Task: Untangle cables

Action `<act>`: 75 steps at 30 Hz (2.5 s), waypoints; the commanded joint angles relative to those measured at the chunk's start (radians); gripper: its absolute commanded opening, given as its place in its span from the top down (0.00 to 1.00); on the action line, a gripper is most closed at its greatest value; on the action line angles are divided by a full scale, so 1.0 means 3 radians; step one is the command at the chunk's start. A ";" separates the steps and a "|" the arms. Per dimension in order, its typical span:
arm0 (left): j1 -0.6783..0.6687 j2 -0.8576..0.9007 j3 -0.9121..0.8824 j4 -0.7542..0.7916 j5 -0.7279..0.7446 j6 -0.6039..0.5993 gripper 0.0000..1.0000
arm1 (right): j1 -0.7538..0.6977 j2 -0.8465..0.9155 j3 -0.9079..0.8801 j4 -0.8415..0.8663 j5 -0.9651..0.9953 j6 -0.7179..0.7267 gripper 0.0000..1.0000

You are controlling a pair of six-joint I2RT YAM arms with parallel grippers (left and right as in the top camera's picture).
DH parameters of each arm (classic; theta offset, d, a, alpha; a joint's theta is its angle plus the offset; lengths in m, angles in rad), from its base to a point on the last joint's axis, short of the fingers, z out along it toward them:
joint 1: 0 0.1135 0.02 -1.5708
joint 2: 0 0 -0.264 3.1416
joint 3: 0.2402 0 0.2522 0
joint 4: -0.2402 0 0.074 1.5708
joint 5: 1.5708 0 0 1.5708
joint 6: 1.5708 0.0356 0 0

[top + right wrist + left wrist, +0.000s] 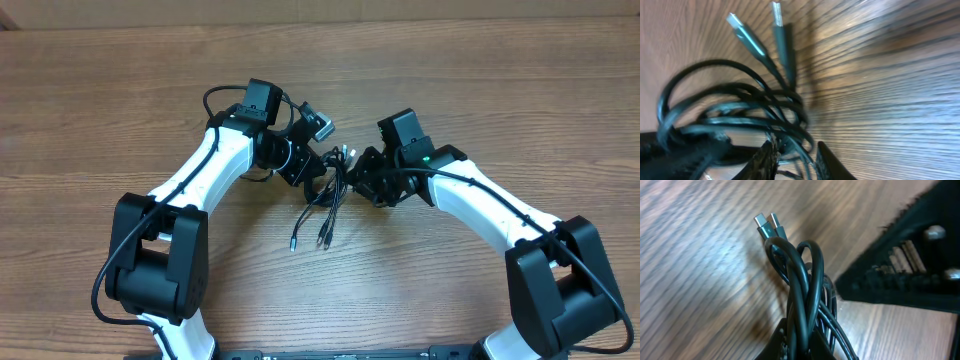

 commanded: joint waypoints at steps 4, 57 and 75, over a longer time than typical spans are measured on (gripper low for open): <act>0.0004 -0.0029 0.0064 -0.0050 0.0324 0.0387 0.96 | 0.0172 0.0005 0.0072 0.0037 -0.0019 0.0113 0.84; 0.0456 -0.0029 0.0064 0.0148 -0.0439 -0.2359 0.96 | 0.0842 -0.0053 0.0085 0.0725 0.0782 -0.1067 0.39; 0.0456 -0.0029 0.0064 0.0149 -0.0439 -0.2359 0.96 | 0.0900 -0.0051 0.0076 0.0753 0.0532 -0.1174 0.41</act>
